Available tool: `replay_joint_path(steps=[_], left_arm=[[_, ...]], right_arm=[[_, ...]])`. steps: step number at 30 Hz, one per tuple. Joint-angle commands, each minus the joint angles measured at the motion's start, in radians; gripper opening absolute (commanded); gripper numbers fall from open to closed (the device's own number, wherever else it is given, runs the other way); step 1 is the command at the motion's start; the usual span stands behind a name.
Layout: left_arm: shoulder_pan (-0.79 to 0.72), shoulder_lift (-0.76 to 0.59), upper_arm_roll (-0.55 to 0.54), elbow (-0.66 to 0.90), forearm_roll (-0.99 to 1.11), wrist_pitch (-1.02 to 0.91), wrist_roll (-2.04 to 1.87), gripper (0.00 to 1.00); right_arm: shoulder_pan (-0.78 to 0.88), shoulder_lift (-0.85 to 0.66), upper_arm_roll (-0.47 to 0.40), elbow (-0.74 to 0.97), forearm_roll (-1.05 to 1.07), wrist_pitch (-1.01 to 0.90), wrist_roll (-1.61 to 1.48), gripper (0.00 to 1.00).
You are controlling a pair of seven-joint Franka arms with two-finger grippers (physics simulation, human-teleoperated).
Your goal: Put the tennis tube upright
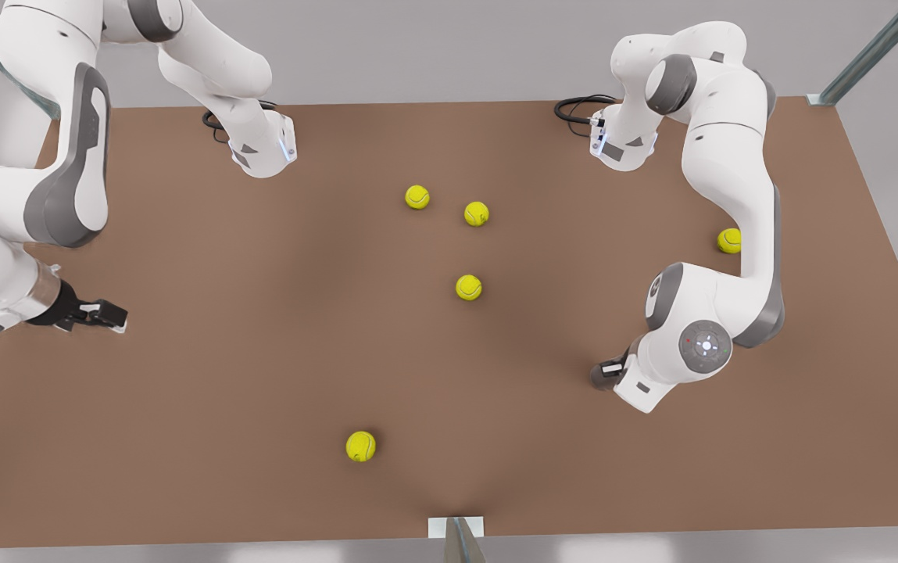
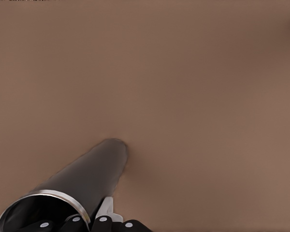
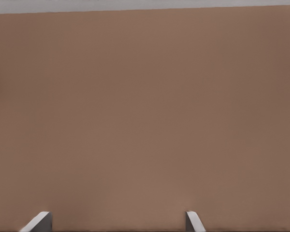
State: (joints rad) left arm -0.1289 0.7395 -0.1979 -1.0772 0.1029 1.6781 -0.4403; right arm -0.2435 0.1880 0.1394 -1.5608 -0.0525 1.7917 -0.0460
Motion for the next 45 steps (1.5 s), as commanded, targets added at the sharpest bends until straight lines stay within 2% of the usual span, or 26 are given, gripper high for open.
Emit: replay_joint_path(steps=[1, 2, 4, 5, 34, 41, 45], left_arm=[[0.0, 0.0, 0.0, 0.0, -0.006, 0.0, 0.0, 0.33], [0.0, 0.0, 0.0, -0.001, -0.006, 0.0, 0.0, 0.43], [0.0, 0.0, 0.0, -0.001, -0.006, 0.0, 0.005, 0.72], [0.0, 0.0, 0.0, -0.001, -0.006, 0.0, 0.008, 0.99], [-0.003, -0.023, -0.023, 0.003, -0.017, -0.041, -0.012, 0.99], [-0.002, -0.078, -0.054, 0.046, -0.019, -0.152, -0.011, 0.99], [0.02, -0.172, -0.046, 0.054, -0.015, -0.239, 0.078, 0.99]], right_arm=[[0.001, -0.015, -0.001, -0.01, 0.0, -0.001, 0.0, 1.0], [0.0, -0.03, -0.001, -0.019, 0.0, -0.011, -0.002, 1.0], [0.0, -0.033, -0.001, -0.021, 0.002, -0.015, -0.002, 1.0], [0.001, -0.03, -0.001, -0.016, 0.0, -0.017, -0.003, 1.0], [0.006, -0.009, -0.003, -0.004, 0.002, -0.015, -0.002, 1.0], [0.004, -0.007, -0.003, -0.001, 0.002, -0.017, -0.002, 1.0], [0.006, -0.007, -0.003, -0.001, 0.002, -0.015, -0.002, 1.0]])
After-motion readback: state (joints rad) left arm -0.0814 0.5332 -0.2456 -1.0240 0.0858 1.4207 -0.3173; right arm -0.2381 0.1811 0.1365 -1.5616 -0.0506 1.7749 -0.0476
